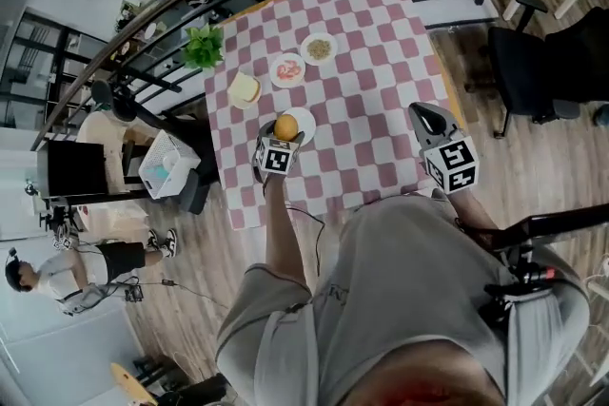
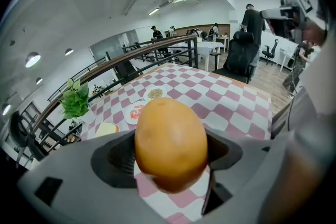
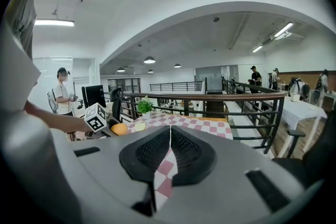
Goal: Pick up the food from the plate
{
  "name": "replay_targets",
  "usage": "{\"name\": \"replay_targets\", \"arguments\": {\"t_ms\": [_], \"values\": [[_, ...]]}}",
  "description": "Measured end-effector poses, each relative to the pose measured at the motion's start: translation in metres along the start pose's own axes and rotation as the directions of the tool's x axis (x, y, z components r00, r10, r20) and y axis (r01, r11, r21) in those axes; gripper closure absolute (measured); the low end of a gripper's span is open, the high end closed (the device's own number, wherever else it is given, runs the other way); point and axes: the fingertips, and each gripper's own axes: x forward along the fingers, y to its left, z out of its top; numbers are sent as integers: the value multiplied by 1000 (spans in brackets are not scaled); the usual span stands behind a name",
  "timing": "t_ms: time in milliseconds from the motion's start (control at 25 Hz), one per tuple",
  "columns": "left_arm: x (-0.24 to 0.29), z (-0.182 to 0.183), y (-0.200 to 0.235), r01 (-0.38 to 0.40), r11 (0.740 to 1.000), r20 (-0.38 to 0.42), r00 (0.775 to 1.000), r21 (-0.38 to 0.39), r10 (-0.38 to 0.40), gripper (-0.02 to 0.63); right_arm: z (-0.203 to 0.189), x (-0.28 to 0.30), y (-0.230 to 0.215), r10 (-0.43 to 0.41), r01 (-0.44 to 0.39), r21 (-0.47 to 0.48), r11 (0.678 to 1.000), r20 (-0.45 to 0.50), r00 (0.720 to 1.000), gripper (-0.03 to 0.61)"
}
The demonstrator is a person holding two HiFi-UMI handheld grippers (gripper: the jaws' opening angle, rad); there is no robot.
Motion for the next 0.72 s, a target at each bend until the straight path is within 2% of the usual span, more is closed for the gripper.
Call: {"name": "replay_targets", "arguments": {"t_ms": [160, 280, 520, 720], "values": [[-7, -12, -5, 5, 1000, -48, 999, 3, -5, 242, -1, 5, 8, 22, -22, -5, 1000, 3, 1000, 561], [-5, -13, -10, 14, 1000, -56, 998, 20, -13, 242, -6, 1, 6, 12, -12, 0, 1000, -1, 1000, 561], [9, 11, -28, 62, 994, -48, 997, 90, -58, 242, -19, -19, -17, -65, 66, 26, 998, -11, 998, 561], [30, 44, -53, 124, 976, -37, 992, 177, -119, 242, -32, -44, -40, -160, 160, 60, 985, -18, 987, 561]]}}
